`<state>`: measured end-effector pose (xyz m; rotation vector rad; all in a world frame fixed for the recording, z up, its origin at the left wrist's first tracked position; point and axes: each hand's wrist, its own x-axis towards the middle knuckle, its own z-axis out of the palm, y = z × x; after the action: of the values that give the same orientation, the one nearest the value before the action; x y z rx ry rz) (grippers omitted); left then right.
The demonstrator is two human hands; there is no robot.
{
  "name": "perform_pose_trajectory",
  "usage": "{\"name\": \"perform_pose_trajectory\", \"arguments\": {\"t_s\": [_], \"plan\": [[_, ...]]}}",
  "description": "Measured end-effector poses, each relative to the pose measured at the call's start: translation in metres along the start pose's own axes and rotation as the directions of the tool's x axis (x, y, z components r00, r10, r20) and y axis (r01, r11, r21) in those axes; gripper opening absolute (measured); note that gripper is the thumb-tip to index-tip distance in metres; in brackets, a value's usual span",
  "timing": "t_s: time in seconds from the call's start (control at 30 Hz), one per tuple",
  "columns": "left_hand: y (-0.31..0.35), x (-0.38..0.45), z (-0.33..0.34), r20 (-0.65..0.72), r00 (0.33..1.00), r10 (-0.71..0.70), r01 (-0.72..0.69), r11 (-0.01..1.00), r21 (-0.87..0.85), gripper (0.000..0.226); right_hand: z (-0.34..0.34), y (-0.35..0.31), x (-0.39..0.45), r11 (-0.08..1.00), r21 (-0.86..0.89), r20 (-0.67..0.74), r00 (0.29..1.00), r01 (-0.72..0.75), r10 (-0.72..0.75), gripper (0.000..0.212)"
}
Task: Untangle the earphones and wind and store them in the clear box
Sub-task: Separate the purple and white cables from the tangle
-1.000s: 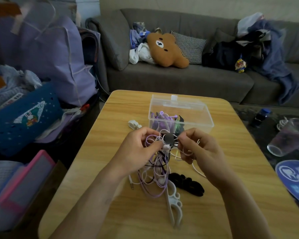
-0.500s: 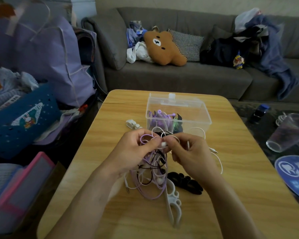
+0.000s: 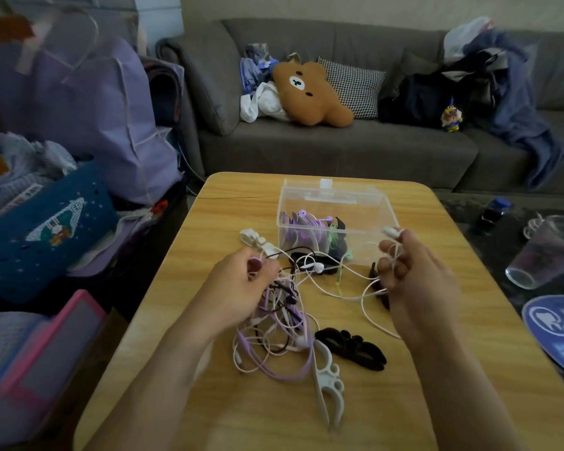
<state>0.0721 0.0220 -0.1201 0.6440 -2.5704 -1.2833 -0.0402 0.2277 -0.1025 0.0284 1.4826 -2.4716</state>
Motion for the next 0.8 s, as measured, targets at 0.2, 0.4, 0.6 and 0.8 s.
{"name": "perform_pose_trajectory", "arguments": {"t_s": [0.2,0.4,0.6,0.8], "plan": [[0.005,0.001,-0.004,-0.132,0.991,0.017,-0.016,1.0,0.01,0.028,-0.013,-0.012,0.011,0.965,0.263,-0.141,0.988,-0.018,0.056,0.017],[0.007,0.002,-0.001,-0.22,0.975,0.003,-0.047,0.98,-0.193,0.03,-0.012,-0.016,0.007,0.897,-0.443,-0.073,0.996,0.014,-0.051,0.067],[0.014,0.001,0.007,-0.166,0.984,0.061,-0.101,0.965,-0.242,0.032,0.006,0.013,-0.01,0.358,-0.835,0.259,0.873,0.417,-0.414,0.076],[0.021,-0.001,0.012,-0.097,0.995,0.035,-0.074,0.901,-0.428,0.014,0.017,0.04,-0.011,0.16,-0.681,0.625,0.68,0.715,-0.384,0.019]]}}
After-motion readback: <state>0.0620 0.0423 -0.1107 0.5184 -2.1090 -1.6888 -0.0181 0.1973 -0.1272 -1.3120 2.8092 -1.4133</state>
